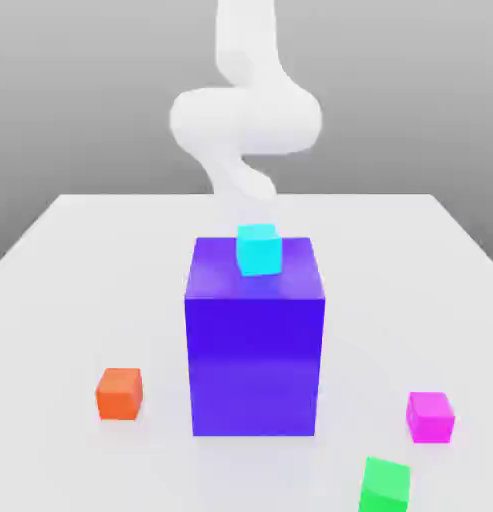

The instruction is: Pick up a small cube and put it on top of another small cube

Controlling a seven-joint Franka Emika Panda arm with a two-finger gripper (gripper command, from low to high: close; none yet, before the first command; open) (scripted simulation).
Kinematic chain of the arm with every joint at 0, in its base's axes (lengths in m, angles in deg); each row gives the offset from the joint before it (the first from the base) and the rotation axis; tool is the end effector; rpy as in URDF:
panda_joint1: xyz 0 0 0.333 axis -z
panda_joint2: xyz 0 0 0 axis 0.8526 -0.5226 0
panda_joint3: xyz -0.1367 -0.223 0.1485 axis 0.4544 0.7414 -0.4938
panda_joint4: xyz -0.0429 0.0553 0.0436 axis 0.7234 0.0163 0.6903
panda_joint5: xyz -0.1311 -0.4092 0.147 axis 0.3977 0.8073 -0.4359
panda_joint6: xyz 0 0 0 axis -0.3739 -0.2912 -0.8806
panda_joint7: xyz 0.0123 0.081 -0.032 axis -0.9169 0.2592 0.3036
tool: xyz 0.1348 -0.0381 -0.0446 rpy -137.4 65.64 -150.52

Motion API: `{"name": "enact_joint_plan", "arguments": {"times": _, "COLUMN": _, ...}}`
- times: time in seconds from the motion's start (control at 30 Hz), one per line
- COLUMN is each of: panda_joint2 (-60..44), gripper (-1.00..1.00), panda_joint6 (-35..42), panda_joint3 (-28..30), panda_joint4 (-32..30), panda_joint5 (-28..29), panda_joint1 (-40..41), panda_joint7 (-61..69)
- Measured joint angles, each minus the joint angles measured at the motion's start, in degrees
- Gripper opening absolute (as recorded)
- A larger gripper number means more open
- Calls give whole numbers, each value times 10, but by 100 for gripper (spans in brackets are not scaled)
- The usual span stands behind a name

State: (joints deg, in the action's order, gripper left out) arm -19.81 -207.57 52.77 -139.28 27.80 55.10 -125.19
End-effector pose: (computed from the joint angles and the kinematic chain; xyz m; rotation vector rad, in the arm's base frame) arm 0.4794 0.0264 0.6249 -2.5644 0.8711 -0.9516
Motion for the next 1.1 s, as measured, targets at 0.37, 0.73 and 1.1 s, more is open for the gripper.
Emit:
{"name": "enact_joint_plan", "arguments": {"times": 0.37, "panda_joint2": -232, "gripper": 0, "panda_joint6": -111, "panda_joint3": -5, "panda_joint4": -67, "panda_joint5": -15, "panda_joint1": -135, "panda_joint7": 236}}
{"name": "enact_joint_plan", "arguments": {"times": 0.73, "panda_joint2": -461, "gripper": 0, "panda_joint6": -221, "panda_joint3": -54, "panda_joint4": -133, "panda_joint5": 8, "panda_joint1": -229, "panda_joint7": 441}}
{"name": "enact_joint_plan", "arguments": {"times": 1.1, "panda_joint2": -623, "gripper": -100, "panda_joint6": -332, "panda_joint3": -37, "panda_joint4": -126, "panda_joint5": 62, "panda_joint1": -260, "panda_joint7": 454}}
